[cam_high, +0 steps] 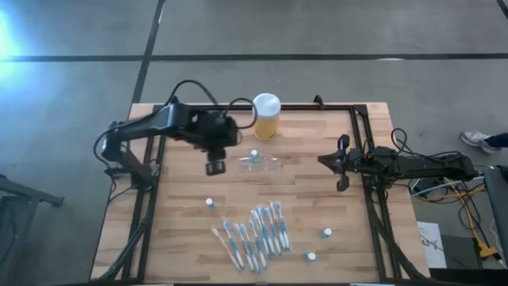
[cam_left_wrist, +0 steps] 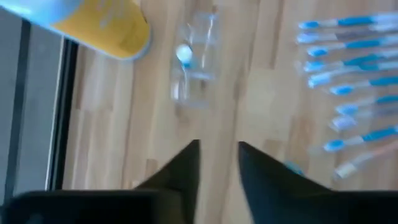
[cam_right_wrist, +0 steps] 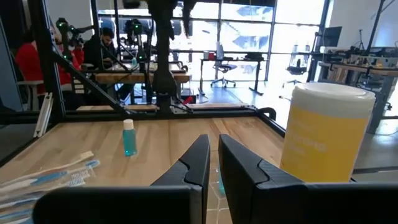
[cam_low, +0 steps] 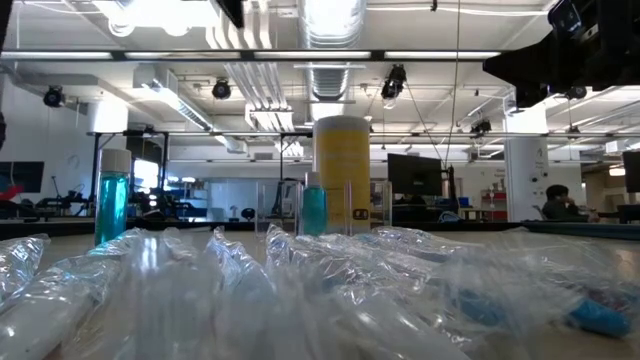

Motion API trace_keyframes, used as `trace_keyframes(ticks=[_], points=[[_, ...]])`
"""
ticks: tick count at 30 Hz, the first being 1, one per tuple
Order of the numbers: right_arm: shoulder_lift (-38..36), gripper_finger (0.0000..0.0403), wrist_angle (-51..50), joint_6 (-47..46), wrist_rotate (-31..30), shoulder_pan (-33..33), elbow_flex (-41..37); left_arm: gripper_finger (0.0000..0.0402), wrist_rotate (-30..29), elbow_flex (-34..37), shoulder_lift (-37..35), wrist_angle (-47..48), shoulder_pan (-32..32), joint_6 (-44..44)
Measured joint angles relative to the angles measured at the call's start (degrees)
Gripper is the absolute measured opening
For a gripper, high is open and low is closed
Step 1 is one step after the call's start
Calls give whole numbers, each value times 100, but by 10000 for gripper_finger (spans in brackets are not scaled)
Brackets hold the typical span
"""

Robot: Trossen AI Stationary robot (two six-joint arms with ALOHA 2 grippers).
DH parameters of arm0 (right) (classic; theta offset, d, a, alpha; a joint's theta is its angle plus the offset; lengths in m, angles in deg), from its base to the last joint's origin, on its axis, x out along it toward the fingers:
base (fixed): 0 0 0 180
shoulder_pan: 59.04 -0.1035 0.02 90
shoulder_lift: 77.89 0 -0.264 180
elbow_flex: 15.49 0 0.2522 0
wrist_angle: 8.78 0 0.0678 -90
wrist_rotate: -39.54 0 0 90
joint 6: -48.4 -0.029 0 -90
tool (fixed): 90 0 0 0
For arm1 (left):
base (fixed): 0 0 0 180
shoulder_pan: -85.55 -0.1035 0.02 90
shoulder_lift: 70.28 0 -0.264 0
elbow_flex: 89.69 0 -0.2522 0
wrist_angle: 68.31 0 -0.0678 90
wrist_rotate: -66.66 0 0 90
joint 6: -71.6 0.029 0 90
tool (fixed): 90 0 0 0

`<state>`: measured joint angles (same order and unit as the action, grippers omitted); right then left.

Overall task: Pick & Place toothbrushing station
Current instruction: Put the blue mouthwash bottle into the transparent organizer

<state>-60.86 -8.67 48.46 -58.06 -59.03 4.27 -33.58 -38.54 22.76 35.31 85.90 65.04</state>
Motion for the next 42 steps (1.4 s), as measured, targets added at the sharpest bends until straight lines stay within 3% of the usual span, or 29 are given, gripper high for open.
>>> trace_keyframes(ticks=[4, 11, 21, 25, 29, 35, 42], points=[[2, 34, 2, -6, 0, 0, 0, 12, 35, 96, -223, 26, 445, -69], [0, 34, 0, -5, 2, 0, 0, 4, 172, 853, -529, -44, 1157, 89], [7, 34, -24, -4, 4, 0, 0, 5, 588, 3582, -1497, -1315, 1262, -748], [7, 34, -28, -3, 4, 0, 0, 37, 641, 4391, -1602, -1662, 1294, -810], [7, 34, -25, 16, 4, 0, 0, 81, 662, 4828, -1616, -1961, 1504, 346], [5, 34, -26, 11, 4, 0, 0, 134, 569, 5043, -1605, -2777, 1642, 1722], [6, 34, -26, -5, 4, 0, 0, 188, 424, 5062, -1602, -3221, 1649, 2316]])
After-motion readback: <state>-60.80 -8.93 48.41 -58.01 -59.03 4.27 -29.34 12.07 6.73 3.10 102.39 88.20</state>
